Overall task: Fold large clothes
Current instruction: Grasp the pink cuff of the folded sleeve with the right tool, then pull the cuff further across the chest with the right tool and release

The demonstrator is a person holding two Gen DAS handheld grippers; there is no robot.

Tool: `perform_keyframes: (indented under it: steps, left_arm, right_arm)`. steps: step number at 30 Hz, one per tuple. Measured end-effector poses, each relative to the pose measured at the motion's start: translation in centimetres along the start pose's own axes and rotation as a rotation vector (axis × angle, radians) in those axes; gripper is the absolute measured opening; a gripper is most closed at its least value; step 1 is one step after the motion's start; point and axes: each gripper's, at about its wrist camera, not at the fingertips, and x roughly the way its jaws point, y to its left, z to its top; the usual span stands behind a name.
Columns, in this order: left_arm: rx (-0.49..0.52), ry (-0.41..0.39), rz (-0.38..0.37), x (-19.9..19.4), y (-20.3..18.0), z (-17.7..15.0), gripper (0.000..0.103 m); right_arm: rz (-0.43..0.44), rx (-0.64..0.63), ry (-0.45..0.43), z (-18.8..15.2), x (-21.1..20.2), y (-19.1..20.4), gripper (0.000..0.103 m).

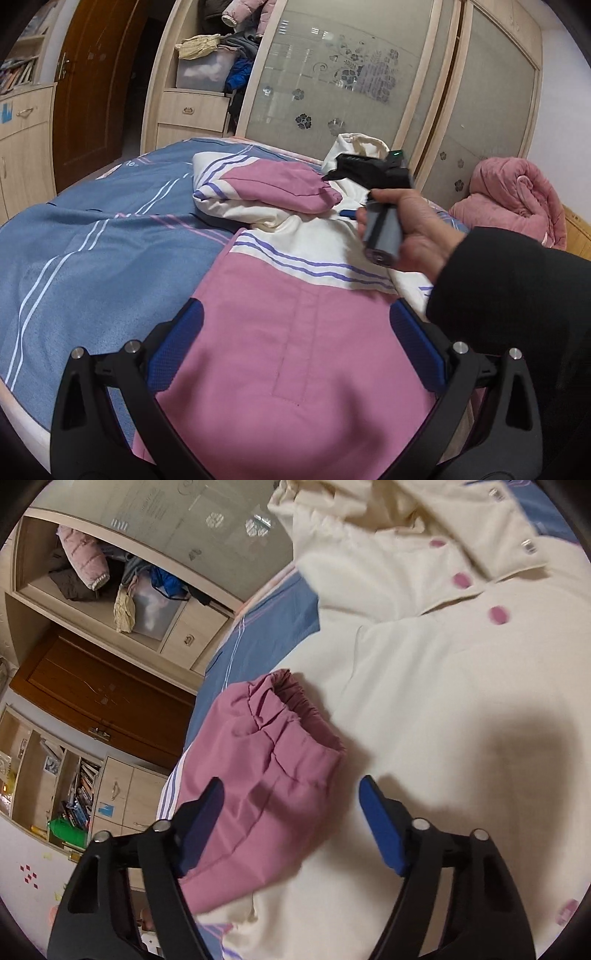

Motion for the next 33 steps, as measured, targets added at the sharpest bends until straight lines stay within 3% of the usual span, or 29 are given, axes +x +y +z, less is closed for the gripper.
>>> perform_keyframes:
  steps: [2,3,4,7,12,16,27,33]
  left_arm:
    - [0.009,-0.007,-0.001,-0.1,-0.1,0.1,0.101]
    - [0.013,-0.012,0.001,-0.1,-0.2,0.1,0.101]
    - [0.017,-0.011,0.004,0.0,-0.2,0.2,0.101]
    - [0.014,0.003,0.003,0.5,-0.4,0.1,0.101]
    - [0.026,0.003,-0.001,0.8,-1.0,-0.1,0.101]
    - [0.048,0.012,-0.003,1.1,-1.8,-0.5,0.101]
    - [0.067,0.036,-0.006,1.9,-2.5,-1.1,0.101]
    - [0.095,0.067,-0.019,2.7,-3.5,-1.7,0.101]
  right_arm:
    - [-0.03,-0.028,-0.003,0.0,0.9,0.5,0.052]
    - [-0.048,-0.047,-0.01,-0.1,0.9,0.7,0.035]
    - [-0.054,-0.065,-0.014,0.0,0.9,1.0,0.025]
    - [-0.039,-0.127,-0.076,0.0,-0.8,1.9,0.017]
    - [-0.001,-0.211,-0.185,0.7,-6.3,3.3,0.017]
    - [-0.033,-0.194,-0.284,1.9,-11.5,1.8,0.017]
    - [-0.318,-0.047,-0.47,1.3,-21.0,-11.2,0.017]
    - [-0.453,-0.017,-0.419,0.3,-21.1,-16.0,0.017]
